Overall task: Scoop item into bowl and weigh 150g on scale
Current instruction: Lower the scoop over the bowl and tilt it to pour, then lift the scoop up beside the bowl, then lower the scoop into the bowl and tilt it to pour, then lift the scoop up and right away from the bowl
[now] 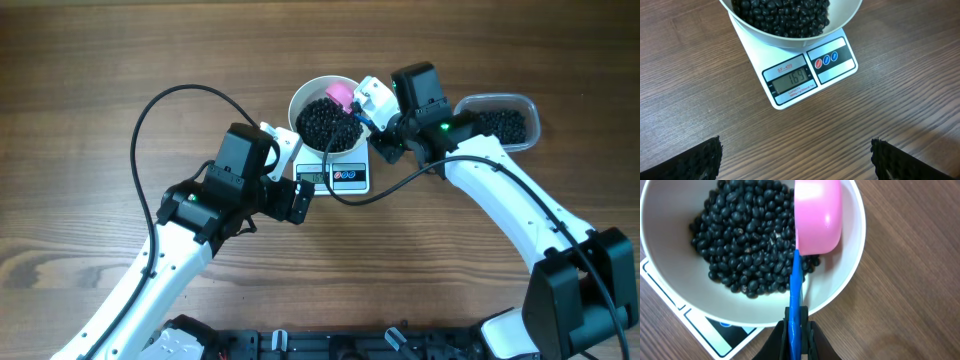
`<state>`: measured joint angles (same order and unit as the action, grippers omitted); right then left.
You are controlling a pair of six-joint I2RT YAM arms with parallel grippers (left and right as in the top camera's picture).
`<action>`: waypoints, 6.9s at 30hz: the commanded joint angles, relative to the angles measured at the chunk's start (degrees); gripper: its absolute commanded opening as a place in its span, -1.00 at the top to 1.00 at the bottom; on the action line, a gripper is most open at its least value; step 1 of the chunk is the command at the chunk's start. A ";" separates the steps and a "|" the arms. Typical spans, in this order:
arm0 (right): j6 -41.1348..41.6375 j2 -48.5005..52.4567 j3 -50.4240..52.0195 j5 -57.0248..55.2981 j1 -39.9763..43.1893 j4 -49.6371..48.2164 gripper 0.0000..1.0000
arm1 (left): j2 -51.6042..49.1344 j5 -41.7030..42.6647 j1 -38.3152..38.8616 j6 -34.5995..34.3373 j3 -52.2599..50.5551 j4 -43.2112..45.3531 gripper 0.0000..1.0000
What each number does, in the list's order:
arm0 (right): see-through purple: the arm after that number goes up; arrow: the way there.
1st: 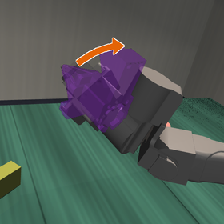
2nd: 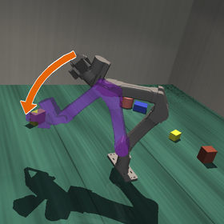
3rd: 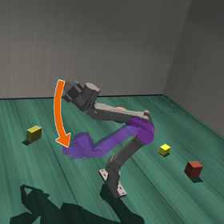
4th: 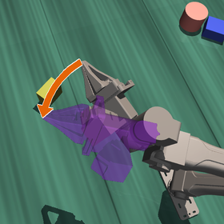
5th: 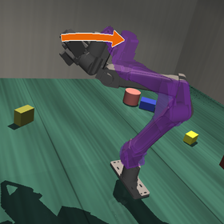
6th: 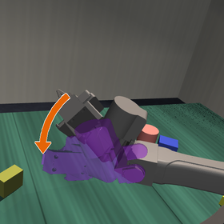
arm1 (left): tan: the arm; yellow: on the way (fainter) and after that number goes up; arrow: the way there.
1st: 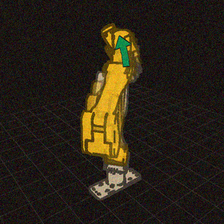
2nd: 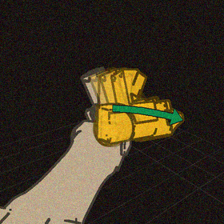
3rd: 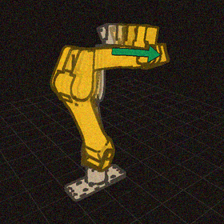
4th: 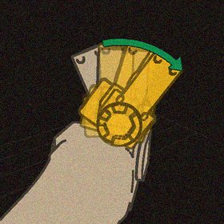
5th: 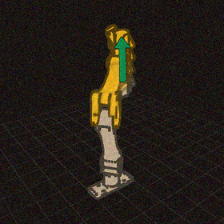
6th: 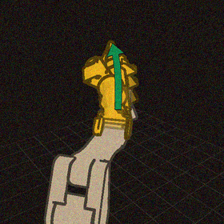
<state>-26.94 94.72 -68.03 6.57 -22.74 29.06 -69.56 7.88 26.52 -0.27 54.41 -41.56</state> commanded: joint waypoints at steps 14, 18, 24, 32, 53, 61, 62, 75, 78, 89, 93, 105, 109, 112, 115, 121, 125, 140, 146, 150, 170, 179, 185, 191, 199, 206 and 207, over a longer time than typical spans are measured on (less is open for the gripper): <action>-1.33 0.76 -0.85 9.18 -2.97 2.14 0.91 | -0.22 -0.46 0.26 -0.15 1.05 0.15 -1.00; -1.05 0.76 -0.85 11.93 -2.97 3.41 0.91 | -0.22 -0.46 0.26 -0.17 1.05 0.15 -1.00; 3.45 0.76 -0.85 15.34 -2.95 3.69 0.91 | -0.22 -0.46 0.26 -0.15 1.05 0.15 -1.00; 8.13 0.76 -0.85 17.73 -2.43 3.17 0.91 | -0.22 -0.46 0.26 -0.15 1.05 0.15 -1.00; 28.61 0.76 -0.85 39.80 15.26 -0.90 0.83 | -0.22 -0.46 0.26 -0.17 1.05 0.15 -1.00; 28.41 0.76 -0.85 34.36 15.28 -1.22 0.91 | -0.22 -0.46 0.26 -0.15 1.05 0.15 -1.00; 28.39 0.76 -0.85 34.32 15.28 -1.36 0.91 | -0.22 -0.44 0.26 -0.17 1.05 0.15 -1.00; 28.22 0.76 -0.87 44.72 15.26 -2.43 0.92 | -0.22 -0.46 0.26 -0.15 1.05 0.15 -1.00; 28.17 0.76 -0.87 44.76 15.26 -2.14 0.92 | -0.22 -0.46 0.26 -0.17 1.05 0.15 -1.00; 20.28 0.76 -0.85 35.21 15.06 6.62 0.91 | -0.22 -0.46 0.26 -0.17 1.05 0.15 -1.00; 20.33 0.76 -0.85 31.45 15.04 6.56 0.91 | -0.22 -0.46 0.26 -0.15 1.05 0.15 -1.00; 21.18 0.76 -0.85 25.68 15.06 4.44 0.91 | -0.22 -0.46 0.26 -0.15 1.05 0.15 -1.00; 22.16 0.76 -0.85 29.49 14.75 3.63 0.91 | -0.22 -0.44 0.26 -0.17 1.05 0.15 -1.00; 23.15 0.76 -0.85 29.33 13.77 1.99 0.91 | -0.22 -0.44 0.26 -0.17 1.05 0.15 -1.00; 24.61 0.85 -0.85 29.29 11.78 -0.02 0.91 | -0.22 -0.44 0.26 -0.17 1.05 0.15 -1.00; 24.59 2.38 -0.85 29.03 8.00 -2.14 0.91 | -0.22 -0.46 0.26 -0.17 1.05 0.15 -1.00; 25.92 3.34 -0.85 28.57 7.58 -2.99 0.91 | -0.22 -0.46 0.26 -0.15 1.05 0.15 -1.00; 25.90 4.22 -0.85 27.98 5.16 -7.56 0.91 | -0.22 -0.46 0.26 -0.15 1.05 0.15 -1.00; 25.90 4.35 -0.85 28.00 5.03 -7.78 0.92 | -0.22 -0.44 0.26 -0.17 1.05 0.15 -1.00; 26.18 4.35 -0.85 28.02 5.01 -7.74 0.91 | -0.22 -0.46 0.26 -0.15 1.05 0.15 -1.00; 27.17 4.35 -0.85 32.11 4.92 -7.26 0.91 | -0.22 -0.46 0.26 -0.15 1.05 0.15 -1.00; 27.12 4.35 -0.85 32.11 3.76 -7.39 0.91 | -0.22 -0.44 0.26 -0.15 1.05 0.15 -1.00; 26.99 4.35 -0.85 31.89 3.41 -7.80 0.91 | -0.22 -0.46 0.26 -0.15 1.05 0.15 -1.00; 27.08 4.35 -0.85 31.87 3.41 -8.07 0.91 | -0.22 -0.46 0.26 -0.15 1.05 0.15 -1.00; 27.10 4.04 -0.87 31.89 3.54 -8.15 0.91 | -0.22 -0.46 0.26 -0.17 1.05 0.15 -1.00; 26.95 1.40 -0.90 31.87 4.26 -8.70 0.91 | -0.22 -0.46 0.26 -0.15 1.05 0.15 -1.00; 26.97 0.83 -0.90 31.87 4.63 -8.68 0.92 | -0.22 -0.46 0.26 -0.15 1.05 0.15 -1.00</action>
<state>-0.03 98.17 -68.03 37.06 -18.96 20.84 -69.54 7.77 26.52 -0.27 54.41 -41.56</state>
